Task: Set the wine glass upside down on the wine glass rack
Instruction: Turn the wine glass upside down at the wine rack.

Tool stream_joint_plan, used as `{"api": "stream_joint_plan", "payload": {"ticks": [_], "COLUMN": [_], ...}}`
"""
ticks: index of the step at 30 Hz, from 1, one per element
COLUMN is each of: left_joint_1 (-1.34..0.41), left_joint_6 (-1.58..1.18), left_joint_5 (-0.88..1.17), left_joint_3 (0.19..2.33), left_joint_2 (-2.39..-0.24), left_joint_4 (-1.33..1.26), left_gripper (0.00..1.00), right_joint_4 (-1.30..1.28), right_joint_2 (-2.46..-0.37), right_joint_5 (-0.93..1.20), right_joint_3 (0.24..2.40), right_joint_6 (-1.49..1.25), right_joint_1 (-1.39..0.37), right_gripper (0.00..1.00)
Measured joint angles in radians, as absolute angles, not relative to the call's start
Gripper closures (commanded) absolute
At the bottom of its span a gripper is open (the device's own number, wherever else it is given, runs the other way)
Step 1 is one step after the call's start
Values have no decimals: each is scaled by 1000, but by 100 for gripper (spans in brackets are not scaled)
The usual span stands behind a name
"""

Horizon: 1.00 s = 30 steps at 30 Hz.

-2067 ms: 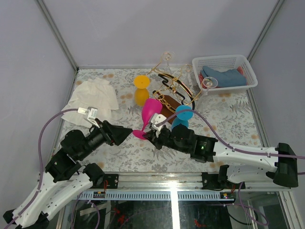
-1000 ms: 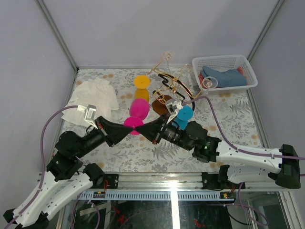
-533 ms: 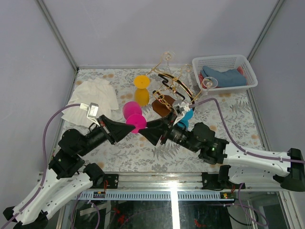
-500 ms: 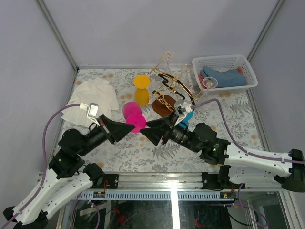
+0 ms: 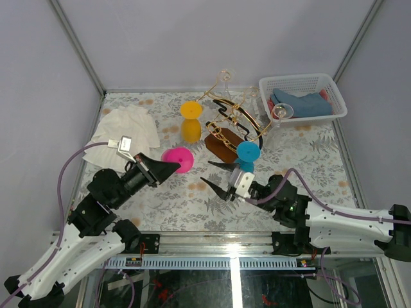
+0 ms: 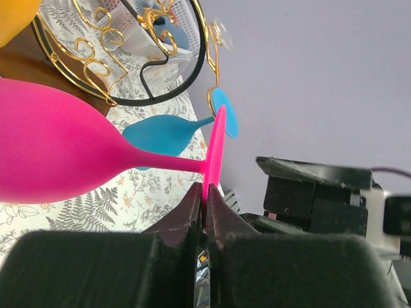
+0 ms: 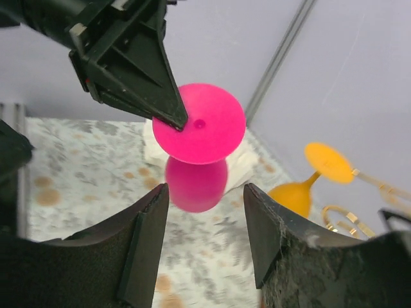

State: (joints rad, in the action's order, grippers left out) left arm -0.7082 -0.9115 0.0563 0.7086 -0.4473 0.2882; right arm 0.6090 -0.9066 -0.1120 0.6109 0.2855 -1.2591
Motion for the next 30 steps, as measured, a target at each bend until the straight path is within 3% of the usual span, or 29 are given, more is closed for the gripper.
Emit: {"api": "stream_joint_plan", "payload": {"ticks": [11,25,30], "left_joint_1": [-708,-708,-708], "left_joint_6": [-1076,-1157,-1160], "left_joint_5": [-15,-40,-43], "left_joint_3": [709,709,709], "left_joint_2": [-479,-490,-491], "left_joint_4": [309,333,337], "left_gripper": [100,100,100], "right_joint_4": [654,733,764], "right_joint_2": [-1026,-1224,-1264], "right_joint_5": [20,-25,-64], "right_joint_3": [629,663,674], "right_joint_6": [945,1331,1412], "right_joint_1": [-1261,-1291,-1294], "right_gripper": [46,53,61]}}
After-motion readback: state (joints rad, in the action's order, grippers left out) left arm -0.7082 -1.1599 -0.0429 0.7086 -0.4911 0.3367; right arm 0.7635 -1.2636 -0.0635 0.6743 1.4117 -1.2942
